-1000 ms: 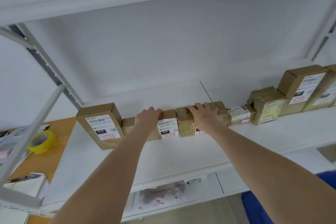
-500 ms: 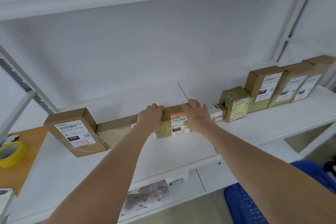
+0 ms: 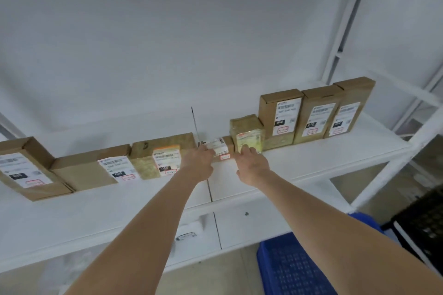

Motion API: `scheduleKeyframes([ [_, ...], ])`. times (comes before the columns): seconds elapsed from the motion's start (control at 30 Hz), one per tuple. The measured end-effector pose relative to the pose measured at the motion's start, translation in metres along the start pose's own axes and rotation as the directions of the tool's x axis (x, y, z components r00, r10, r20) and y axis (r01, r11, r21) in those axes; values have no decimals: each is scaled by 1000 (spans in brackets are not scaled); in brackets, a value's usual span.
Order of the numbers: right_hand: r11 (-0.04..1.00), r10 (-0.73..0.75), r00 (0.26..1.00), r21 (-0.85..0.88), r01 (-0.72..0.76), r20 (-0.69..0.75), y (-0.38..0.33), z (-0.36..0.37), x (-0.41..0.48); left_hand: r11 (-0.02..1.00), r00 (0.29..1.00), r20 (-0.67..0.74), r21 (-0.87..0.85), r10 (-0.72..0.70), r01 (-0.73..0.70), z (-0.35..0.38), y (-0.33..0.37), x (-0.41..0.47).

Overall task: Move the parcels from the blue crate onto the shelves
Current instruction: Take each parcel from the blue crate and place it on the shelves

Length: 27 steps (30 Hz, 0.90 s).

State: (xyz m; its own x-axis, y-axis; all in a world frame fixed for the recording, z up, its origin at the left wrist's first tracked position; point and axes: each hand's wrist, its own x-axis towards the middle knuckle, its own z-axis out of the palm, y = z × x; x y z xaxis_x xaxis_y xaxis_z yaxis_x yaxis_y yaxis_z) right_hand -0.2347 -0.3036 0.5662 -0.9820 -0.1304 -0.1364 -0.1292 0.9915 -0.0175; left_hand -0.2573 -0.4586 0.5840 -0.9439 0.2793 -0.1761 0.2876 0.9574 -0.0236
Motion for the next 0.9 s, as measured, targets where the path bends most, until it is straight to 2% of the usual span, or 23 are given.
scheduleKeyframes([
  [0.3, 998, -57, 978, -41, 50, -201, 22, -67, -10, 992, 986, -121, 34, -118, 123, -66, 15, -24],
  [0.4, 997, -73, 941, -36, 65, -331, 14, -101, -21, 990, 975, -182, 41, -125, 135, -95, 8, -40],
  [0.6, 988, -155, 854, -82, 131, -496, -11, -170, -52, 989, 940, -323, 57, -108, 133, -164, -2, -89],
  [0.8, 969, -245, 769, -121, 216, -591, -41, -228, -88, 985, 899, -432, 114, -66, 127, -214, -10, -143],
  [0.9, 957, -286, 711, -152, 247, -643, -54, -252, -107, 984, 847, -531, 139, -24, 115, -235, -13, -171],
])
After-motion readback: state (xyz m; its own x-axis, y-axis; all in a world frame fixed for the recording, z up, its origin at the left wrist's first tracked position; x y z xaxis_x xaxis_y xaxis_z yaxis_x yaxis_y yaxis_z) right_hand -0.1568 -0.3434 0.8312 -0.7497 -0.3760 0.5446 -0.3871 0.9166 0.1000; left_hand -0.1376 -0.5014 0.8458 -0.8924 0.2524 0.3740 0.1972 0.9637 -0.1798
